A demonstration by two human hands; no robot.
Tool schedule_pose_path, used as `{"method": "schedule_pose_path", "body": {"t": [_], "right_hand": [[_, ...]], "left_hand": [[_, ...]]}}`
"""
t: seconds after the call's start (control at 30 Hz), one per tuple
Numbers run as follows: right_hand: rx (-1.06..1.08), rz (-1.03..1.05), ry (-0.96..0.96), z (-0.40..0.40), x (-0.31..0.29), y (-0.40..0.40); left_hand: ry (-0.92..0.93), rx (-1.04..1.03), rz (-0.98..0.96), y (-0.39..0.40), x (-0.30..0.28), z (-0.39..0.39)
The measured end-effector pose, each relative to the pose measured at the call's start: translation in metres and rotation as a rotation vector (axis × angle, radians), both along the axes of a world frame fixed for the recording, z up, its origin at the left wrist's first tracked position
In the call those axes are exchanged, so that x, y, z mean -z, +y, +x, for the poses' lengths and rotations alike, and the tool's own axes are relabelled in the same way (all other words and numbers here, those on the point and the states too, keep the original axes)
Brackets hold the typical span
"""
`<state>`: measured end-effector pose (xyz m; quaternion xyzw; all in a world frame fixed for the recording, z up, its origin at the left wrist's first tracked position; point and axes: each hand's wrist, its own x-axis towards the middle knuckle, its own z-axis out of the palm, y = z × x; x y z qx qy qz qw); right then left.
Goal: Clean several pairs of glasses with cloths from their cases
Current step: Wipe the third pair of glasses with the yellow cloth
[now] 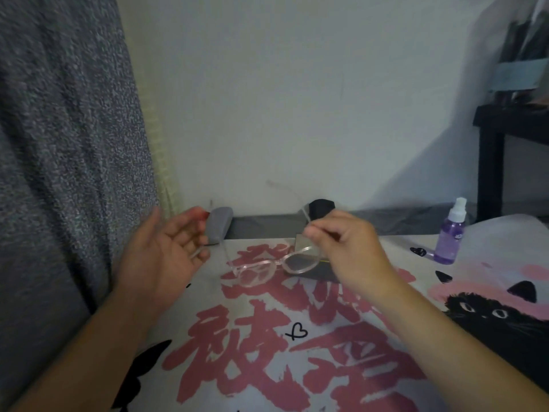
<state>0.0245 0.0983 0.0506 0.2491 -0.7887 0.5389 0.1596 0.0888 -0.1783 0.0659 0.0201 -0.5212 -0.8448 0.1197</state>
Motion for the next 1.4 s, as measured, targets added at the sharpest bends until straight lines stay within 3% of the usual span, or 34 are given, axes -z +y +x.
{"method": "schedule_pose_path", "body": {"t": [0.13,0.33,0.47,0.8,1.03,1.3,1.4], "right_hand": [[-0.017,-0.206,-0.174,-0.008,-0.015,0.020],[0.084,-0.300,-0.241,-0.023,-0.010,0.033],[0.090,-0.286,-0.243,-0.029,-0.005,0.036],[0.082,-0.204,-0.123,-0.030,-0.005,0.023],[0.047,-0.363,-0.189,-0.009,0.011,0.026],[-0.023,-0.405,-0.151,-0.004,0.016,0.033],[-0.036,-0.399,-0.161,-0.006,0.016,0.035]], "left_hand": [[0.040,-0.089,-0.286,0.045,0.011,-0.016],[0.123,-0.152,-0.278,0.079,0.024,-0.040],[0.147,-0.203,-0.370,0.077,0.037,-0.038],[0.114,-0.227,-0.304,0.075,0.039,-0.033],[0.114,-0.279,-0.595,0.074,0.043,-0.028],[0.123,-0.182,-0.648,0.074,0.046,-0.027],[0.206,-0.160,-0.877,0.071,0.049,-0.028]]}}
